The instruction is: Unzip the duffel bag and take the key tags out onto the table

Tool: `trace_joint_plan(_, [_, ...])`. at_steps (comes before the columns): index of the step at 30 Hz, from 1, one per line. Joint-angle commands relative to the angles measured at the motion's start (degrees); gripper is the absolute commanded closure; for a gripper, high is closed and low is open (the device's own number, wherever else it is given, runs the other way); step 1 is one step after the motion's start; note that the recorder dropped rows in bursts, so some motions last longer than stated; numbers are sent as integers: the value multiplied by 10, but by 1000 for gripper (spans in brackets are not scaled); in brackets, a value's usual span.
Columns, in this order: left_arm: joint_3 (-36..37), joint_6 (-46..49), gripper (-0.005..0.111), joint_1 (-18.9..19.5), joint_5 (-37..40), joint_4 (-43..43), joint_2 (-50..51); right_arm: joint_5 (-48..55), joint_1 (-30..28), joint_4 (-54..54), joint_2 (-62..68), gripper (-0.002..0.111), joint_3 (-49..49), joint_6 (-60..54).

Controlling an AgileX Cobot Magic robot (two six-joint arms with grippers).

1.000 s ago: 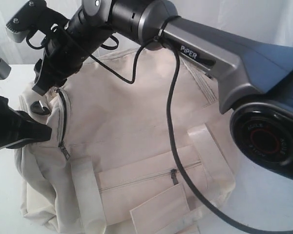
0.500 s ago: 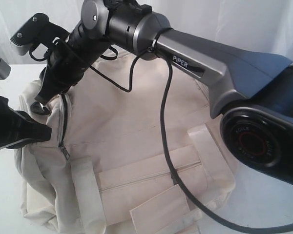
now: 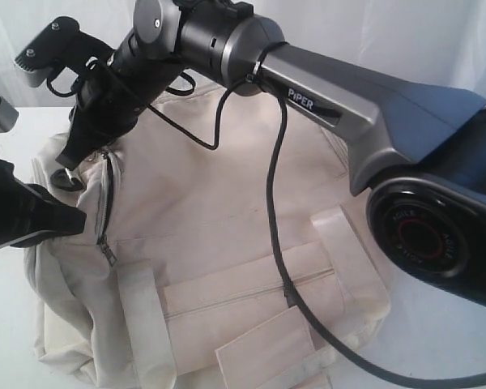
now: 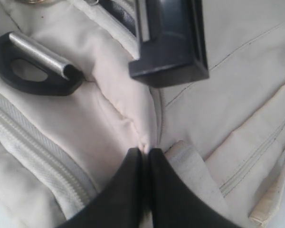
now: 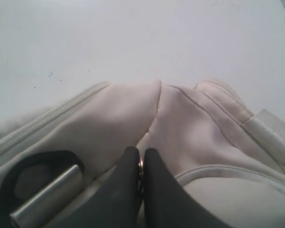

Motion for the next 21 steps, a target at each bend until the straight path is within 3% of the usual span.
trace_joint_plan(1, [5,1,107,-4,25,-13,-4,-28,-2,-5,-19,108,-5,3])
trace_joint_plan(21, [5,1,107,-4,26,-13,-4,-184,-36,12,0,108,-4,54])
